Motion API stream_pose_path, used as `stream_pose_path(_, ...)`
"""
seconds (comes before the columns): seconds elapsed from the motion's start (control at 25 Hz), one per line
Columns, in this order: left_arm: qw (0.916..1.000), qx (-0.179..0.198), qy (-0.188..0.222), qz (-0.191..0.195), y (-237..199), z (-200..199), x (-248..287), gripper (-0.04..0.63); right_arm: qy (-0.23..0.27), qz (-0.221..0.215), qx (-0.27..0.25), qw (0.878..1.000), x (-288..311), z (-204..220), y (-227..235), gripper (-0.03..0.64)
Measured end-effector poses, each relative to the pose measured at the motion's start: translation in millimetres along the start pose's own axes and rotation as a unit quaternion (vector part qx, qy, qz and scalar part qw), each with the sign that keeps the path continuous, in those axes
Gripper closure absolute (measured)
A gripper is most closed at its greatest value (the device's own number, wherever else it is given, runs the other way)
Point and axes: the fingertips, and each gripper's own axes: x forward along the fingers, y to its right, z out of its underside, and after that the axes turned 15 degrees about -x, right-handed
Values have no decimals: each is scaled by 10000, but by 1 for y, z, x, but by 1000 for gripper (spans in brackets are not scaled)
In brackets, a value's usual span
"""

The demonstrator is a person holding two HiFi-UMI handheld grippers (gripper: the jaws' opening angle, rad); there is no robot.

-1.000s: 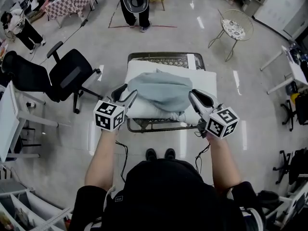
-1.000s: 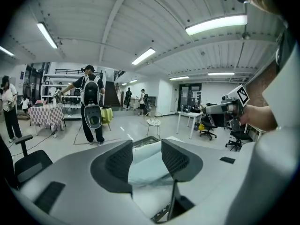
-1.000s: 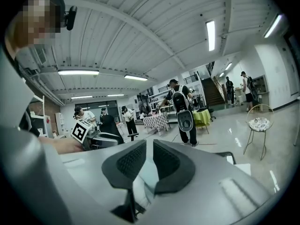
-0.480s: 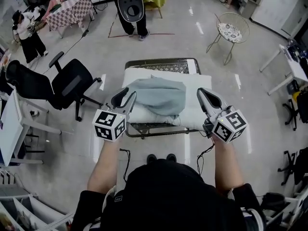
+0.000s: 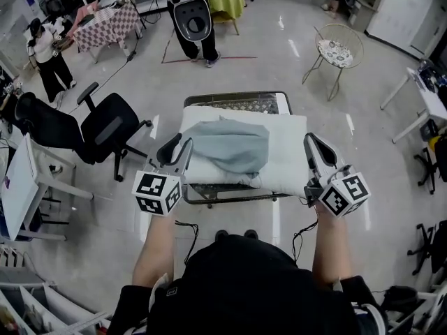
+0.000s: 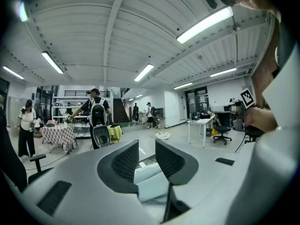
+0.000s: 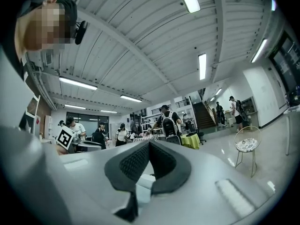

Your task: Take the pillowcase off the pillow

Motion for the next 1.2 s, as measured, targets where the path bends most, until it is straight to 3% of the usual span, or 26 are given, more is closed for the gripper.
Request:
stream_pose_path(0.2, 9995, -128, -118, -246, -10, 21, -11, 492, -170, -169, 91, 9997, 1, 20, -10, 609)
stream_pose_path(0.56, 9994, -206, -240, -122, -17, 24, 6, 505, -139, -452, -204, 9987, 25, 6, -18, 609)
stream_pose_path(0.8, 9999, -135, -55, -80, -13, 5, 14, 509, -108, -323, -323, 9989, 35, -2, -13, 609)
stream_pose_path(1.2, 9995, -292, -55, -105, -20, 14, 11, 515, -331, -275, -176, 9989, 27, 24, -17, 609)
